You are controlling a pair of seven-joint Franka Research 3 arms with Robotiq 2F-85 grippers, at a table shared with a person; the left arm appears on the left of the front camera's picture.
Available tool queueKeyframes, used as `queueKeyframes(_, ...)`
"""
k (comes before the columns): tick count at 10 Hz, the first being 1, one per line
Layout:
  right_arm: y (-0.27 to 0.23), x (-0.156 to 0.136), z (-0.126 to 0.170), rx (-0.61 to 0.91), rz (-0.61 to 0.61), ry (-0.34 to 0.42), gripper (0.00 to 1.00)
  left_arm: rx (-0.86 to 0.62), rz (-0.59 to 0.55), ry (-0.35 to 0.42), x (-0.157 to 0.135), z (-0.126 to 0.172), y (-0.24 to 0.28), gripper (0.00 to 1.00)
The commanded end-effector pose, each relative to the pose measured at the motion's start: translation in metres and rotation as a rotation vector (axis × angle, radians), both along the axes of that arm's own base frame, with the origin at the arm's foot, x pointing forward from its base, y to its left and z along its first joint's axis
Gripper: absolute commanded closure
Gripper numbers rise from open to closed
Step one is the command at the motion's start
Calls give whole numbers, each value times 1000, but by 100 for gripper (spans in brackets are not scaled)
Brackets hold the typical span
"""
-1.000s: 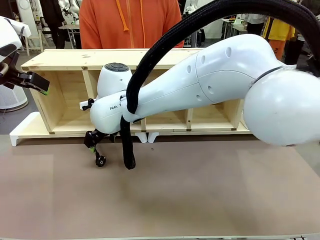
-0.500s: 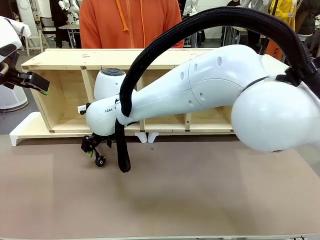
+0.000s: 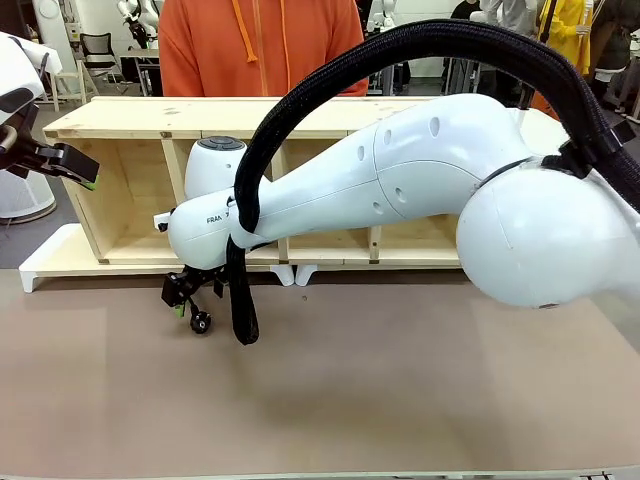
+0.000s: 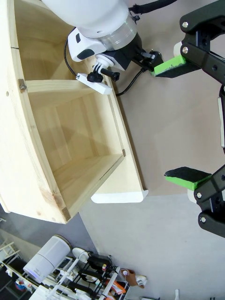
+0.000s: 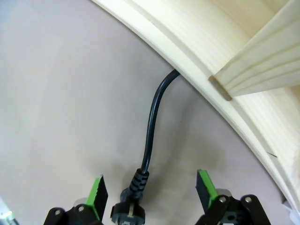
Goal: Perform cable management.
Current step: When the cord part of the Power Cable appears at the lower middle area of the table and stops, grasp the cord part of the Power Cable.
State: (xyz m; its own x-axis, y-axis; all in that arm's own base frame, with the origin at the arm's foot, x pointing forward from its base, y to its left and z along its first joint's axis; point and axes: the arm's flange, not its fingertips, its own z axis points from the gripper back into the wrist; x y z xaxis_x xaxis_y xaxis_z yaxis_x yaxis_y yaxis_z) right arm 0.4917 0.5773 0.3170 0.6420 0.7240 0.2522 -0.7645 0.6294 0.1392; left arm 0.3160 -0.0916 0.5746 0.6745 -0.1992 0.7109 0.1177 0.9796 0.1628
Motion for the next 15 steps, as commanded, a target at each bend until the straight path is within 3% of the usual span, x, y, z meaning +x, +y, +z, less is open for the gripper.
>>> queueKeyframes(1,8,2,1,-6,5,11,0,-2,4,0,0,0,0,0)
queueKeyframes(8,5,-19,3,-64,-58,30,0,-2,4,0,0,0,0,0)
queueKeyframes(10,2,-18,0,-110,-63,-9,3,-2,4,0,0,0,0,0)
queueKeyframes(11,2,-18,-1,-136,-58,-46,20,-2,4,0,0,0,0,0)
queueKeyframes(12,1,-16,-3,-138,-54,-68,22,-2,4,0,0,0,0,0)
queueKeyframes(13,1,-15,-4,-135,-52,-73,40,-2,4,0,0,0,0,0)
queueKeyframes(14,1,-14,-5,-127,-51,-72,42,-2,4,0,0,0,0,0)
queueKeyframes(15,1,-13,-4,-124,-50,-72,60,-2,4,0,0,0,0,0)
